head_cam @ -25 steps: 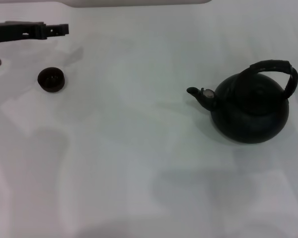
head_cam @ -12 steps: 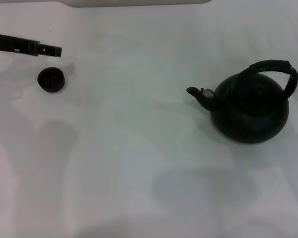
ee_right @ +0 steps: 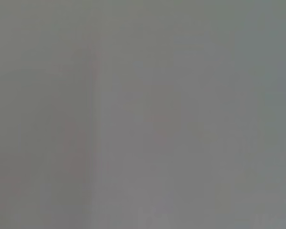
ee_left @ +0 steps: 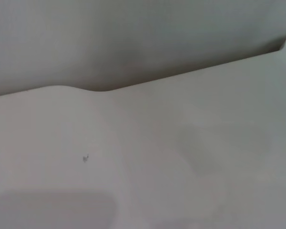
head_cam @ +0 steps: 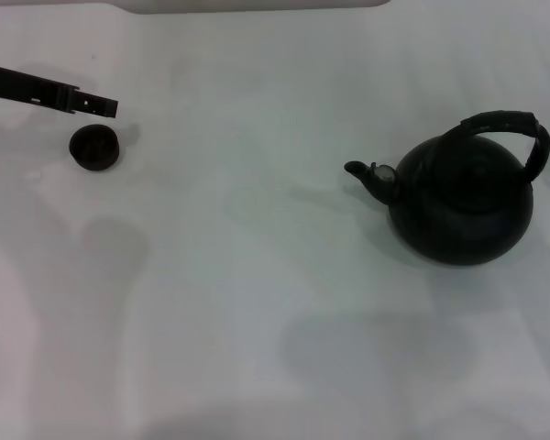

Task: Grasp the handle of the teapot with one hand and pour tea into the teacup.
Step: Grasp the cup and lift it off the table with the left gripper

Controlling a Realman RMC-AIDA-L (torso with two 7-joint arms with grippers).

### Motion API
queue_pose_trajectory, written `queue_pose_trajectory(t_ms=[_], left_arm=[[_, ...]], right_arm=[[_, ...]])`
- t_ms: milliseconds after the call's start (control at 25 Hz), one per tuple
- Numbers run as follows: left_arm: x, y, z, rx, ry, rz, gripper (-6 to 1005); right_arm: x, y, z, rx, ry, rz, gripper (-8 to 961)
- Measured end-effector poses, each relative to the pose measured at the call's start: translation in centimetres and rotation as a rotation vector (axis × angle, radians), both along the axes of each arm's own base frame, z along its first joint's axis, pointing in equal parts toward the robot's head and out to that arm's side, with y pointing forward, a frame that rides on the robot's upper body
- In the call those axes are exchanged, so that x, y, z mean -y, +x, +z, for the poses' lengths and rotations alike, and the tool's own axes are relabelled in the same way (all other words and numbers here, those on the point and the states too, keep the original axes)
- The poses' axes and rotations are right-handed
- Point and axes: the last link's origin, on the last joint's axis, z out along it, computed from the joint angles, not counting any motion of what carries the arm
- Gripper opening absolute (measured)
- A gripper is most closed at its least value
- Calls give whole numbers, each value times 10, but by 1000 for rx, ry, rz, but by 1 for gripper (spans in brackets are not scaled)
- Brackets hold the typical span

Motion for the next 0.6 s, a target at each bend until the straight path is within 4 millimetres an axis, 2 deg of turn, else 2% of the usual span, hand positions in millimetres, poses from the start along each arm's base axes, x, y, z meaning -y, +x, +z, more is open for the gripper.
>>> queue_pose_trajectory(t_ms=[600], left_arm=[[5, -3, -8, -30, -51, 6, 830]], right_arm=[[0, 1, 0, 3, 0, -3, 769]])
